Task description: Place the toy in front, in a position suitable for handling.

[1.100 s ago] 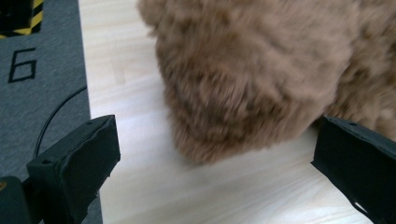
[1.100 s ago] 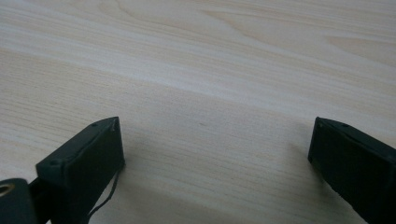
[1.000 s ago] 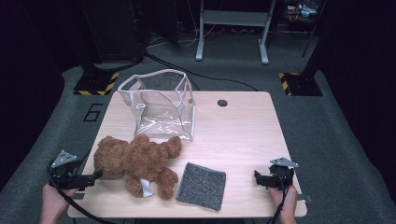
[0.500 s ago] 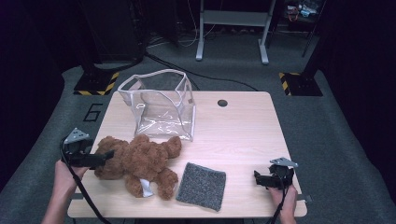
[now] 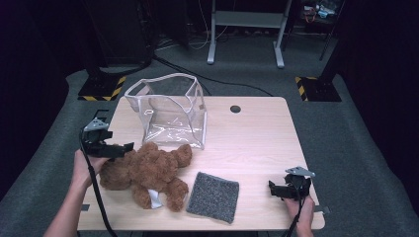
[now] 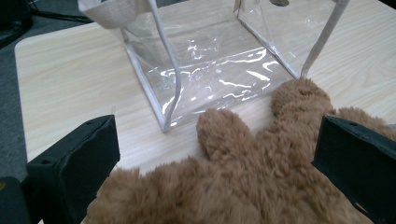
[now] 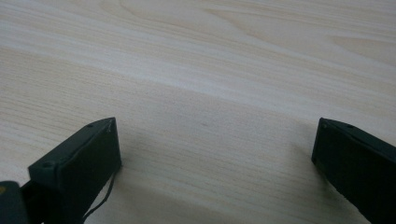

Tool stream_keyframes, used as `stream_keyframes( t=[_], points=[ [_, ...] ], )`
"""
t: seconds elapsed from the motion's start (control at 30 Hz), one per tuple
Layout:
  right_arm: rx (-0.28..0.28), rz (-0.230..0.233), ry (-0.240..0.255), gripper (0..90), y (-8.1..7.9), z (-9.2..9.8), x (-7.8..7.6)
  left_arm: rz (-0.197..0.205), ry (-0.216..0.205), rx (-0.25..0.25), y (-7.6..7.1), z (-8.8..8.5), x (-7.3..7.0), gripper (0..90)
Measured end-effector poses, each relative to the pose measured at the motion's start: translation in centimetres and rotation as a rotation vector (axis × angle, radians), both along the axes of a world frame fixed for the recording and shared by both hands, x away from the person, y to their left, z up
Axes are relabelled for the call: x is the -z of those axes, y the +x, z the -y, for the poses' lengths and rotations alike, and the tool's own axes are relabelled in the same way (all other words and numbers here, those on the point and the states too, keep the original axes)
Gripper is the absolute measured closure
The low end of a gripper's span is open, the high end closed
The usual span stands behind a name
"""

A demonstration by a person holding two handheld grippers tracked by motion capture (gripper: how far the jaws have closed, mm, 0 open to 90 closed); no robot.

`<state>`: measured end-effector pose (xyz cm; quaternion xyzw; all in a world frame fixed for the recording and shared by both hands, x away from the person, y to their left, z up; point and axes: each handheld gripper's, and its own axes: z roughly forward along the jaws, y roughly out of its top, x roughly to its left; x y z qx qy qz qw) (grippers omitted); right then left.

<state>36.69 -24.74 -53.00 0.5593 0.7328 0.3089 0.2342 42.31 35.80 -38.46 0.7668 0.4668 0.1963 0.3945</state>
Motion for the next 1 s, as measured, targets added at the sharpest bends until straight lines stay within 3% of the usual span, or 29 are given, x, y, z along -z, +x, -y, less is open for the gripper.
stream_keyframes(
  t=[0.37, 0.53, 0.63, 0.77, 0.97, 1.0],
  points=[
    [-0.001, 0.000, 0.000, 0.5, 0.0, 0.0, 0.0, -0.006, 0.018, 0.015, 3.4, 1.7, -0.3, 0.2],
    [-0.006, 0.003, 0.002, 0.5, 0.0, 0.0, 0.0, -0.005, 0.060, 0.033, 5.5, 2.8, -1.1, 0.6],
    [-0.006, 0.004, 0.003, 0.5, 0.0, 0.0, 0.0, -0.007, 0.056, 0.034, 6.2, 3.1, -1.3, 1.5],
    [-0.009, 0.003, 0.000, 0.5, 0.0, 0.0, 0.0, -0.021, 0.088, 0.021, 8.4, 3.8, -1.3, 3.7],
    [-0.011, 0.002, -0.003, 0.5, 0.0, 0.0, 0.0, -0.031, 0.072, -0.023, 10.1, 3.9, -0.8, 5.5],
    [-0.011, 0.003, -0.003, 0.5, 0.0, 0.0, 0.0, -0.030, 0.104, -0.030, 10.8, 3.9, -1.0, 7.6]
  ],
)
